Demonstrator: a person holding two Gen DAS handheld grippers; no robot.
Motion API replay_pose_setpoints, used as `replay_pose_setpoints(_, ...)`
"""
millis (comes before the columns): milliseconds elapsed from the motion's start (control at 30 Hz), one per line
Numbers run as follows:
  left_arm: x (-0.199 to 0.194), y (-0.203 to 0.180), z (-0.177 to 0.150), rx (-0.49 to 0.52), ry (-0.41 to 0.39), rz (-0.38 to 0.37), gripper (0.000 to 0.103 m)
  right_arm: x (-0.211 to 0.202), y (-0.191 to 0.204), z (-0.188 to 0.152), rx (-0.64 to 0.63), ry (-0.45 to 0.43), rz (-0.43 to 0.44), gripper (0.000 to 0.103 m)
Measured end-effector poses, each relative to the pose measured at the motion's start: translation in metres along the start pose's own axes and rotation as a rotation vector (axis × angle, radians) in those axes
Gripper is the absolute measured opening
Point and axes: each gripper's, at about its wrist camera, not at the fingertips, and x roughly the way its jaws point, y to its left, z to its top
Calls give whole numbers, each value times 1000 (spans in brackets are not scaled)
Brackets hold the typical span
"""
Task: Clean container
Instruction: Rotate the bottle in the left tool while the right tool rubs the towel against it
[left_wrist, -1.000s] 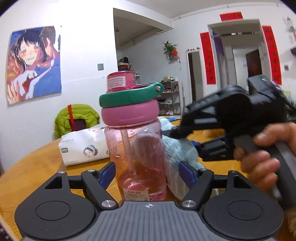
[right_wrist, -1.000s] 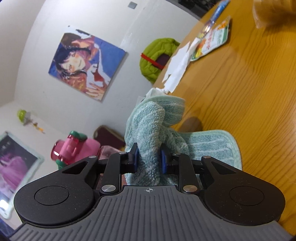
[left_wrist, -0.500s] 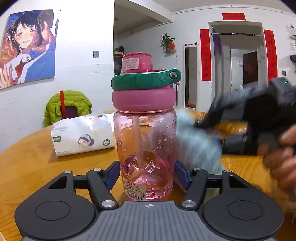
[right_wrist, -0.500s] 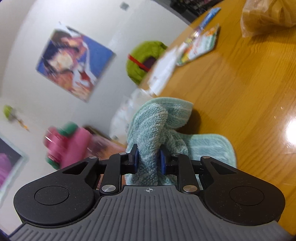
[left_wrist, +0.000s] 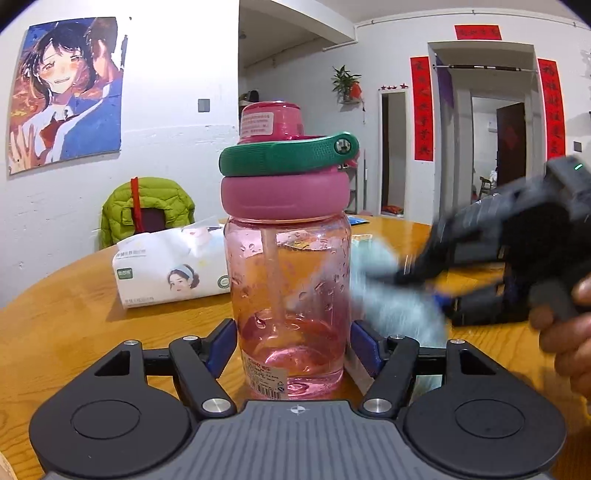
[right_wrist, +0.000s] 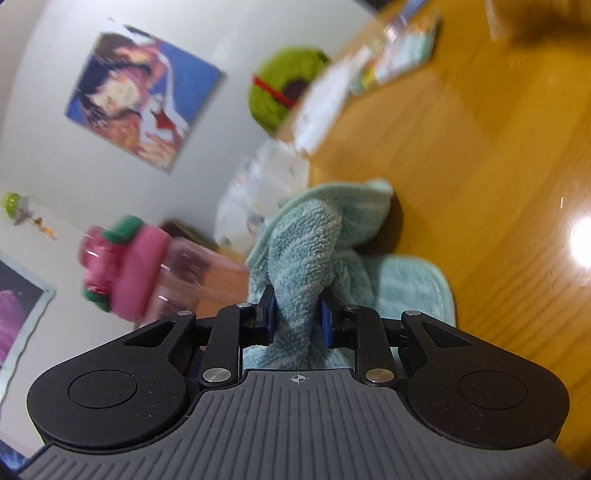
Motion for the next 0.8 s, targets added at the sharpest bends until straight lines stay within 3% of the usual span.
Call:
replay_pose_setpoints(67,0,-1,0,6,1,-2,65,-13,3,4,0,-90,140,25)
replay_pose_setpoints(133,0,-2,1,12,2,-1,65,-17,2,7,16,-108,230,25)
replay_pose_setpoints(200,1,-2,1,14,3,3,65,-7,0,7,20,-48,191,25)
replay_pose_setpoints(300,1,-1,1,10,3,2,65,16,-8,5,21,82,-50,26)
replay_pose_setpoints(333,1,0,1,4,3,0,65,17,-10,3,32,88,-51,25)
replay_pose_setpoints(433,-4,-3,2,-17,12,26,79,2,0,5,-9,6,-54,25)
replay_pose_setpoints(567,-7,-16,12,-11,42,55,81,-2,5,21,-17,-82,-40,25)
replay_pose_setpoints(733,11,-23,15,54,53,82,83,33,-8,34,86,-12,85,25)
replay_pose_setpoints(800,12,-20,11,52,28,69,85,45,-11,30,86,41,81,25)
